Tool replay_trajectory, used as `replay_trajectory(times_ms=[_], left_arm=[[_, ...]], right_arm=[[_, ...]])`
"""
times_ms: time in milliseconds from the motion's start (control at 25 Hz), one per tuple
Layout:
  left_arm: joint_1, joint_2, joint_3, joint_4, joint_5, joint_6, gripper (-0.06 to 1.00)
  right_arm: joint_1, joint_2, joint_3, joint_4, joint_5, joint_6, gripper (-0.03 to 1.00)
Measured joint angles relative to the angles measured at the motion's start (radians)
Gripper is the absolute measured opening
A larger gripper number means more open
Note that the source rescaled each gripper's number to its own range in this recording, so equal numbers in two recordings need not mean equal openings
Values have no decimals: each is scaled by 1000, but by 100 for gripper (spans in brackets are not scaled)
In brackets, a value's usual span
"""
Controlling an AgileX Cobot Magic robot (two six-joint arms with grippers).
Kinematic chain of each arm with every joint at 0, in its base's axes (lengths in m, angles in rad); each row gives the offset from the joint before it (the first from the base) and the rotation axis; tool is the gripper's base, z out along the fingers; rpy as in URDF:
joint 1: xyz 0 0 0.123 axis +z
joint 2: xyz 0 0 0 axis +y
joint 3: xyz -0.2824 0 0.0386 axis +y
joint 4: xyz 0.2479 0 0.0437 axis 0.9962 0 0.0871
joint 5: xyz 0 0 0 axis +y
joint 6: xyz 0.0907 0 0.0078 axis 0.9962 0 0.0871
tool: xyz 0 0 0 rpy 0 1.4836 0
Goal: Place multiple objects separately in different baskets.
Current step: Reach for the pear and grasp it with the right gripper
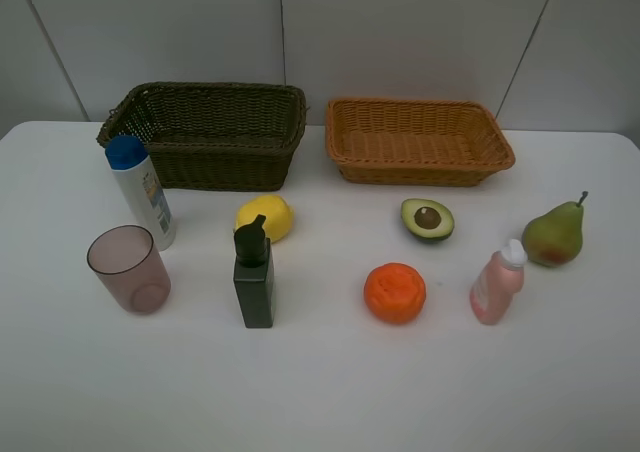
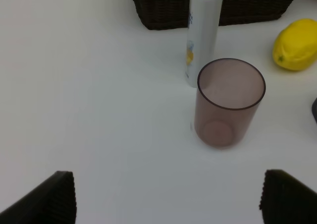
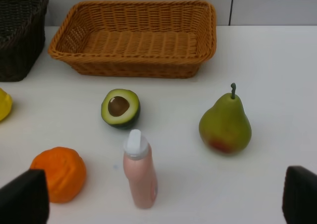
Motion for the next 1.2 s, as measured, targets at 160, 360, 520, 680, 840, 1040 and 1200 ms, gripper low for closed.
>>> replay_trajectory(times_ms=[160, 360, 520, 680, 840, 1040, 1200], left_arm=[[0, 0, 0, 0, 0, 0, 100], [0, 0, 0, 0, 0, 0, 100], [0, 0, 0, 0, 0, 0, 100], [0, 0, 0, 0, 0, 0, 100], [0, 0, 0, 0, 0, 0, 100], [0, 0, 0, 0, 0, 0, 100], [0, 0, 0, 0, 0, 0, 100]], right_arm=[[0, 0, 0, 0, 0, 1, 100], [0, 0, 0, 0, 0, 1, 100], [0, 6, 0, 0, 3, 1, 100], [0, 74, -3, 1, 17, 1, 100], [0, 144, -3, 9, 19, -3, 100], [0, 227, -3, 26, 16, -20, 100], [0, 311, -9, 42, 13, -80, 100]])
